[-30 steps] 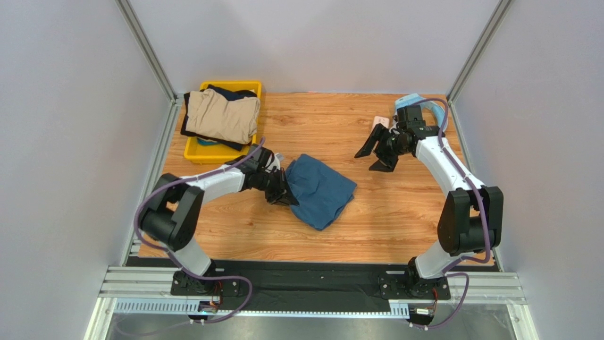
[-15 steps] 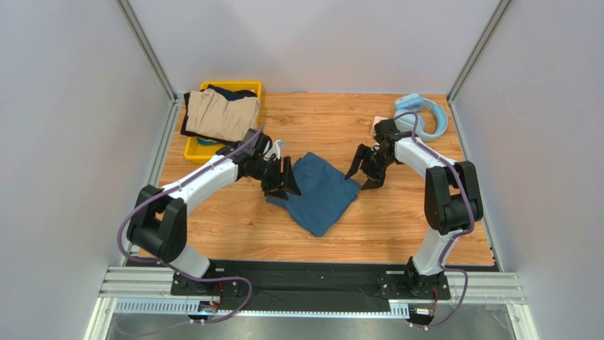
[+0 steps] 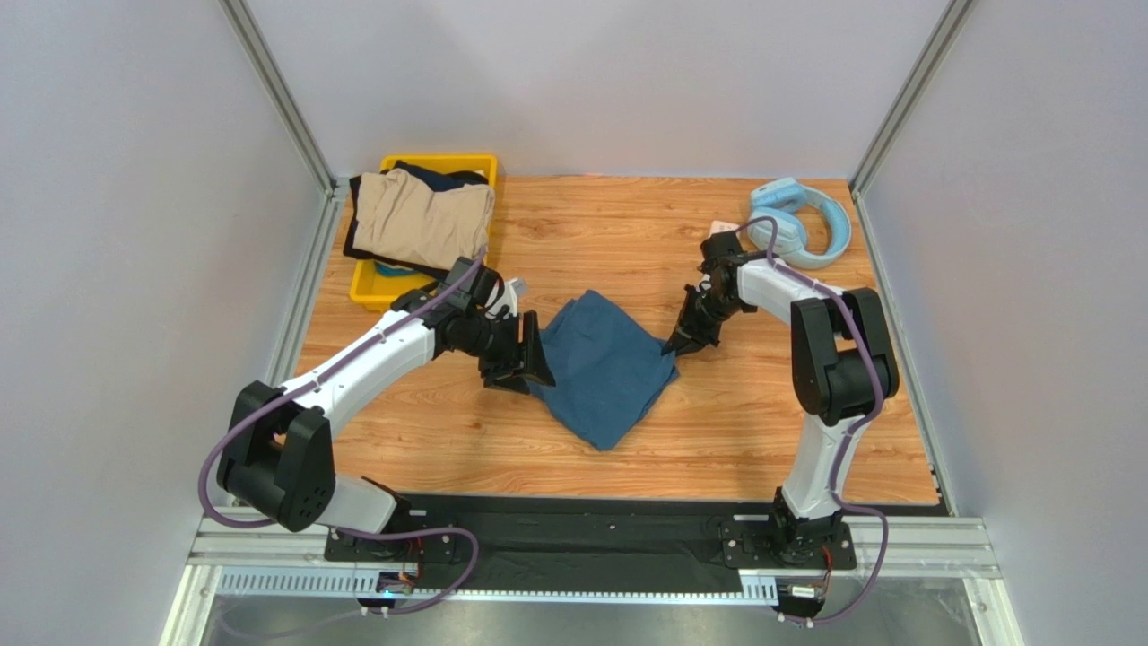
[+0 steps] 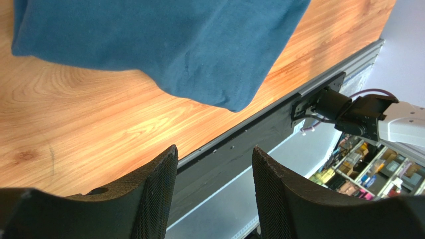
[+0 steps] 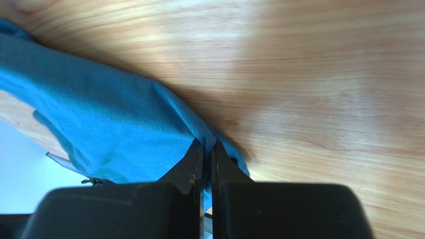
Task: Fold and stack the t-shirts
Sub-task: Move the tshirt to the center of the board, then flatten the tshirt out
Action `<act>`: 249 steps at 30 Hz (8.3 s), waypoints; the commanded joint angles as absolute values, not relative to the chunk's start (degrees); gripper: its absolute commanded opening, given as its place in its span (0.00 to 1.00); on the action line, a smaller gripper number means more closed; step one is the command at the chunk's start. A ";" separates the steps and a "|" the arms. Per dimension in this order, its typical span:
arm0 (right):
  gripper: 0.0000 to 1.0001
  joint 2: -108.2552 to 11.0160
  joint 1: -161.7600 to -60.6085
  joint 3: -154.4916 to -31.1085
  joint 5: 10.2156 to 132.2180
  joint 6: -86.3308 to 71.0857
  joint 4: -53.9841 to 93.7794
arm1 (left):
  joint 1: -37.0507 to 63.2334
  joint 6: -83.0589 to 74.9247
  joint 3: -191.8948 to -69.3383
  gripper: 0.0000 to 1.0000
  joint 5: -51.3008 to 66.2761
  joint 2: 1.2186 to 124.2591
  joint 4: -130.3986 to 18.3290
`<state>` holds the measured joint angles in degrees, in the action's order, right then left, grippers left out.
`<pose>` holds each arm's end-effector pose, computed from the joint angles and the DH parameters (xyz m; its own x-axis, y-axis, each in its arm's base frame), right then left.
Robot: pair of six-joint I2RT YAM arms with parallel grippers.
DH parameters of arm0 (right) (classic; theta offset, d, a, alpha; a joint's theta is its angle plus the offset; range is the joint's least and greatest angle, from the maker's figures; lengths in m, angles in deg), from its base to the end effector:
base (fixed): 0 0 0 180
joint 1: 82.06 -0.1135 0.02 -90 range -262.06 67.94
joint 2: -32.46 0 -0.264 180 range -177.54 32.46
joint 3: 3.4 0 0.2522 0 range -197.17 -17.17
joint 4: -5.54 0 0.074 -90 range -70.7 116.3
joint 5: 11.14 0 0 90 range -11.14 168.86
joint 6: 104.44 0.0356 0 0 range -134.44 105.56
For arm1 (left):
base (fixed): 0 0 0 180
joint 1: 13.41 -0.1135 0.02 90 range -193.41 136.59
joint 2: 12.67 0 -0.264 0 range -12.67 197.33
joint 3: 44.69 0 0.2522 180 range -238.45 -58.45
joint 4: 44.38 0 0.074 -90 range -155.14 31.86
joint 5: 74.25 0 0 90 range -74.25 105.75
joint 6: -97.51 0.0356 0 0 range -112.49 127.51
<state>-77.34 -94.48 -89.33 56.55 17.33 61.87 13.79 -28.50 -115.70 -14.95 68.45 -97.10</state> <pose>0.3470 0.0903 0.1545 -0.9561 0.2882 0.0522 0.2839 0.8679 0.4076 0.2365 -0.1420 0.2370 -0.9931 -0.0580 -0.1023 0.0205 0.7715 -0.6359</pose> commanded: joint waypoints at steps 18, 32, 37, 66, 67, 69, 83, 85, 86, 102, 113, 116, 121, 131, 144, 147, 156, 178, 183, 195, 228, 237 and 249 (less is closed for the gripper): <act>0.00 -60.54 -96.99 -137.76 42.04 18.85 78.55 | 3.66 -21.67 -124.45 0.62 -7.63 58.09 -104.54; 0.08 -65.07 -129.58 -102.25 53.90 25.54 69.76 | -4.62 -14.28 -134.39 0.62 -0.60 52.29 -116.76; 0.30 -80.62 -135.92 -108.38 51.96 22.58 73.33 | -4.79 -14.64 -129.03 0.62 -0.95 48.95 -116.67; 0.57 -87.06 -99.82 -125.35 74.02 -0.10 76.69 | -4.97 -14.99 -120.58 0.60 -5.52 51.66 -113.69; 0.58 -88.03 -98.77 -126.14 73.94 0.06 76.69 | -4.97 -14.90 -120.59 0.60 -5.17 51.84 -113.77; 0.58 -90.14 -97.71 -126.33 72.37 0.15 76.69 | -4.97 -14.99 -120.33 0.61 -5.52 52.46 -113.16; 0.58 -91.90 -95.86 -115.08 74.11 -0.55 74.23 | -4.97 -15.34 -120.66 0.60 -8.68 59.57 -108.59; 0.57 -93.22 -95.86 -114.90 73.76 -0.29 74.50 | -4.97 -15.08 -121.72 0.60 -9.21 61.33 -108.67; 0.57 -93.48 -95.86 -114.90 74.02 -0.20 74.50 | -4.97 -15.08 -122.77 0.59 -9.21 62.12 -108.68; 0.00 -93.23 -95.59 -109.63 64.45 2.69 66.24 | -4.88 -16.83 -123.57 0.58 -9.48 62.92 -107.98; 0.00 -71.44 -95.77 -112.52 64.09 7.80 63.69 | -4.97 -18.41 -123.93 0.58 -10.27 63.62 -105.25; 0.00 -67.04 -96.29 -116.91 64.35 8.76 65.09 | -4.97 -18.41 -123.49 0.58 -10.53 63.01 -105.07; 0.00 -61.41 -97.26 -123.41 64.53 10.61 67.99 | -4.97 -17.98 -122.26 0.58 -10.79 60.47 -105.07; 0.00 -53.32 -98.67 -139.39 62.96 15.18 73.35 | -4.97 -19.20 -119.71 0.58 -12.11 53.70 -104.11; 0.00 -50.16 -99.46 -155.41 54.60 24.93 71.61 | -4.88 -22.81 -111.45 0.61 -12.64 42.97 -101.65; 0.00 -47.79 -99.28 -154.81 54.60 25.12 70.20 | -4.88 -23.95 -109.52 0.62 -13.08 42.79 -100.15; 0.00 -29.34 -98.23 -121.91 86.27 17.81 81.25 | -3.48 -23.87 -109.07 0.62 -13.87 47.97 -96.64; 0.00 -10.60 -98.05 -81.33 106.37 28.10 87.07 | 13.92 -21.58 -145.54 0.63 -12.82 100.95 -89.60; 0.00 -10.43 -97.70 -78.61 103.39 28.37 86.98 | 14.72 -20.88 -149.41 0.62 -13.52 107.91 -91.18; 0.00 -6.83 -97.61 -76.41 99.77 30.92 89.35 | 14.89 -18.24 -152.75 0.62 -11.15 111.86 -92.94; 0.00 -5.33 -97.61 -72.54 107.95 34.17 92.86 | 16.83 -13.23 -159.70 0.00 -3.34 111.36 -102.34; 0.00 -5.95 -97.53 -79.29 114.81 36.63 104.64 | 9.80 -11.65 -151.09 0.00 12.04 94.66 -105.42; 0.46 -9.54 -97.53 -85.45 120.33 27.23 100.87 | 6.28 -12.17 -144.67 0.00 8.89 93.15 -106.04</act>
<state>-6.83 -97.61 -81.76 113.91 32.22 96.91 6.10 -12.85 -144.99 10.89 92.24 -104.73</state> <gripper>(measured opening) 0.460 0.011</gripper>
